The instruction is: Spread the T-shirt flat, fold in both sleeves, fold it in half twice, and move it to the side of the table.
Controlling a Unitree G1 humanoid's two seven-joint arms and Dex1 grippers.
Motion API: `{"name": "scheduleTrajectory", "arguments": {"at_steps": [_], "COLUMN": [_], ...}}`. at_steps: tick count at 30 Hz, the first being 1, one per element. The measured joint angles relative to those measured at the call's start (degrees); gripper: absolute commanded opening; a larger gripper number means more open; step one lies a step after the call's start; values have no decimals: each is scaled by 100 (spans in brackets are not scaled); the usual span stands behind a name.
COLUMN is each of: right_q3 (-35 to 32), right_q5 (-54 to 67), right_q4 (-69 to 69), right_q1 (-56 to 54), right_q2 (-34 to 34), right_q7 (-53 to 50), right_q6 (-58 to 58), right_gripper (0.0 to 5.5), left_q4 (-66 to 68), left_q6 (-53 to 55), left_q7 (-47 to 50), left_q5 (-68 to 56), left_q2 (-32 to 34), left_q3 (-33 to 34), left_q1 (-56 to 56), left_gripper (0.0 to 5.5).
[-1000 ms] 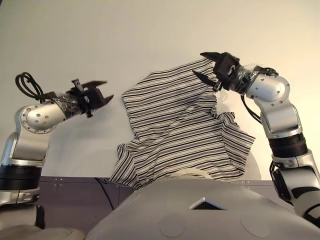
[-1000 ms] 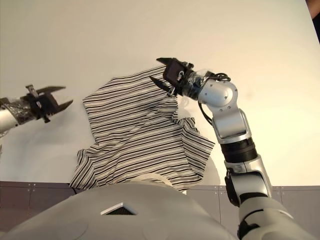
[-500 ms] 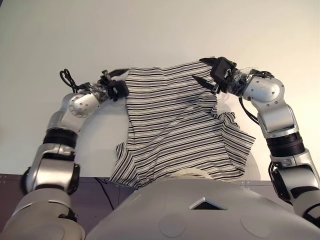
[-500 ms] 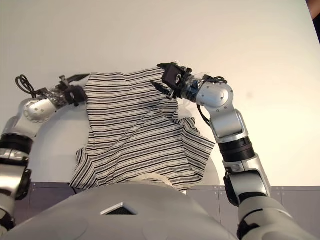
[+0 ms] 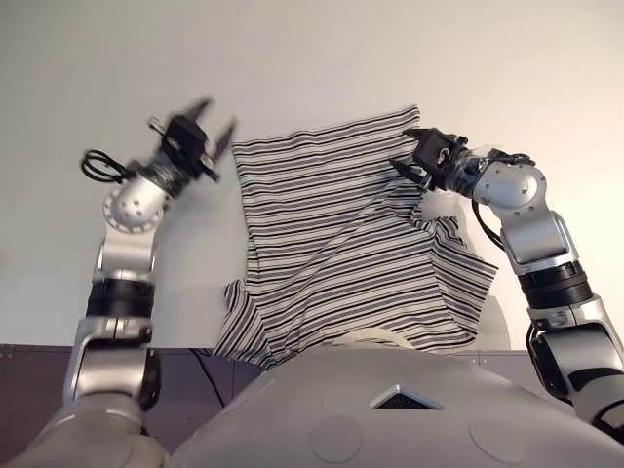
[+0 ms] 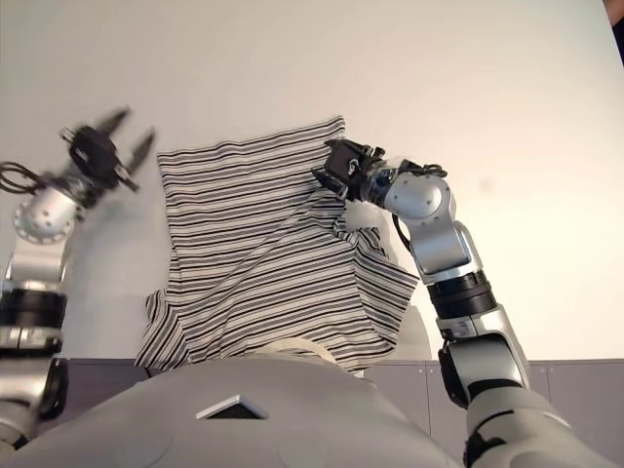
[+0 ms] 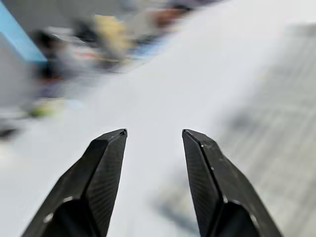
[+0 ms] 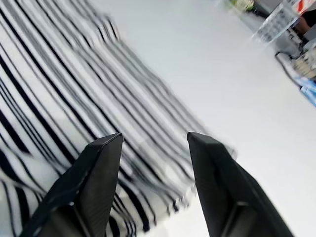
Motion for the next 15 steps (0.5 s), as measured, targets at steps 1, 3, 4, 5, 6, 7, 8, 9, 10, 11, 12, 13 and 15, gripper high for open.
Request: {"name": "scheduleTrajectory", "arguments": {"at_steps": [1,3,4,5,6,7,8,9,10,11,12,13,15], "right_q3": [127,211,231,248,268,286,320,373,392,393,338,197,-234], "right_q5": [-167,-383,-410,-471,-511,-541,-638,-739,-795,-853,-861,-839,-513], "right_q4": [374,887,1056,1326,1701,2003,2412,2839,3135,3573,3890,4228,4454], "right_q1": [-202,-558,-663,-807,-1016,-1191,-1445,-1711,-1897,-2121,-2261,-2368,-2289], "right_q2": [-51,-75,-63,-41,4,61,176,288,377,490,580,688,881], "right_q7": [-91,-256,-323,-423,-567,-707,-932,-1182,-1386,-1738,-2011,-2304,-2657], "right_q6": [-285,-440,-509,-565,-635,-662,-679,-696,-698,-722,-748,-832,-1179], "right_gripper": [239,239,239,239,239,239,239,239,239,239,239,239,239], "left_q4": [-293,-105,105,454,988,1394,1938,2487,2882,3576,4084,4618,5123], "left_q6": [243,137,108,109,146,156,158,150,136,116,104,79,-121], "left_q7": [-591,-466,-255,40,409,657,944,1224,1442,1810,2055,2294,2388], "left_q5": [316,946,1228,1616,2033,2258,2442,2589,2657,2789,2841,2892,2882], "left_q2": [396,509,498,477,361,227,13,-258,-474,-800,-1041,-1300,-1650], "left_q3": [-414,-667,-759,-883,-1001,-1070,-1140,-1182,-1200,-1211,-1210,-1195,-1138], "left_q1": [270,-92,-369,-762,-1253,-1586,-1965,-2336,-2614,-3050,-3376,-3730,-4184], "left_gripper": [208,208,208,208,208,208,208,208,208,208,208,208,208]}}
